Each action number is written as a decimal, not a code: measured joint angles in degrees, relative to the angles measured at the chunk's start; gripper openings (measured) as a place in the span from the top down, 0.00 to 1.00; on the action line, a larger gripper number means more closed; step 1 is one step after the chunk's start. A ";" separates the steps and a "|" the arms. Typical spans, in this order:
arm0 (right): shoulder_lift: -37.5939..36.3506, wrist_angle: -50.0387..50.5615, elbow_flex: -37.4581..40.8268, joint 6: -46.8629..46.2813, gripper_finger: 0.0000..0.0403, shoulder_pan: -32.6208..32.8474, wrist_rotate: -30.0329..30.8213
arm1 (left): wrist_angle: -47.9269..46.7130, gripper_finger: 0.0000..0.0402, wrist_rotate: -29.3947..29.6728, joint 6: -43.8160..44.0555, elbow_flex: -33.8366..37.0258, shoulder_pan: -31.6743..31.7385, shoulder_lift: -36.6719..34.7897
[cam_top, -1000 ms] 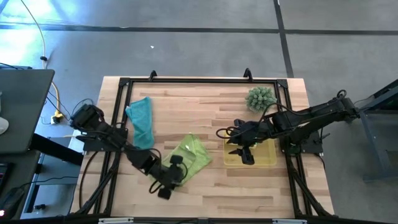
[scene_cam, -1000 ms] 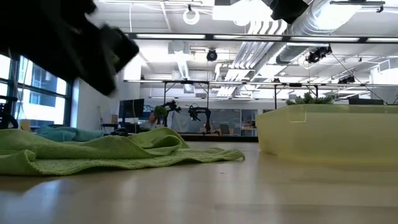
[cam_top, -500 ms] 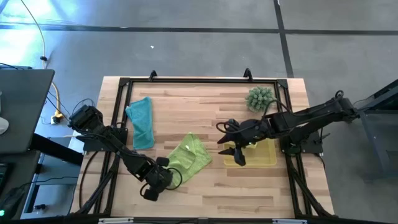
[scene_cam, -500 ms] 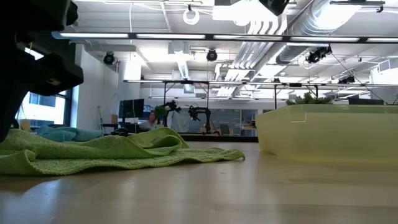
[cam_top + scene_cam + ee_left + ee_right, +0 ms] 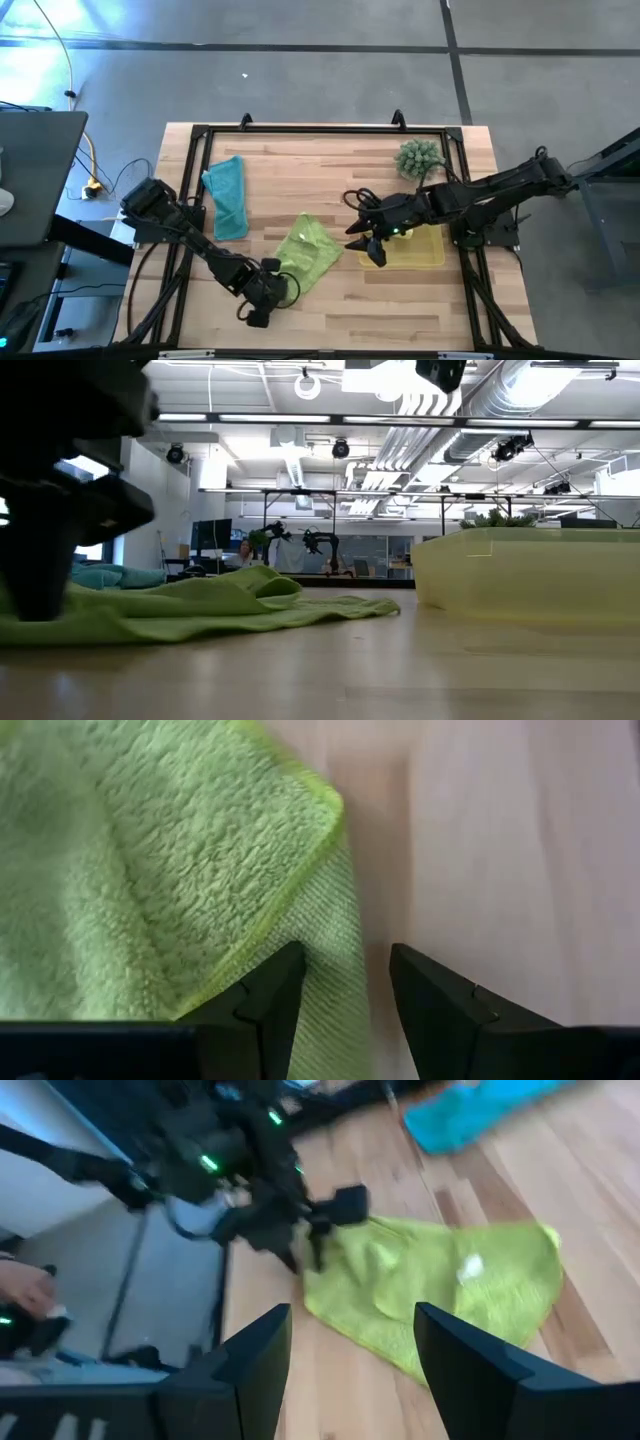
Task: Roll microfiber towels into tight, uniform cylinder then place into a basket
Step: Fold the green microfiber towel
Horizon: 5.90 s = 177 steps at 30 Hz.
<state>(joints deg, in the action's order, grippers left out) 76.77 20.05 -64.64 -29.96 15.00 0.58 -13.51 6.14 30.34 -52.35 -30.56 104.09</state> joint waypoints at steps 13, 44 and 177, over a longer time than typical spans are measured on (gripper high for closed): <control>15.89 -0.75 0.02 -0.06 0.49 0.35 2.61 | 15.89 0.63 5.89 -9.98 0.30 10.05 -1.00; 37.99 -14.30 -0.66 2.04 0.49 1.47 8.67 | 7.71 0.63 23.79 -5.92 8.27 10.30 -9.20; 42.07 -28.22 -0.50 37.51 0.95 1.16 0.70 | -12.40 0.89 12.50 27.44 5.35 -2.50 -21.70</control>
<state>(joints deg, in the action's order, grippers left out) 118.84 -8.16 -65.14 7.55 16.17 1.28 -25.91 18.63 57.79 -47.00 -33.06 82.39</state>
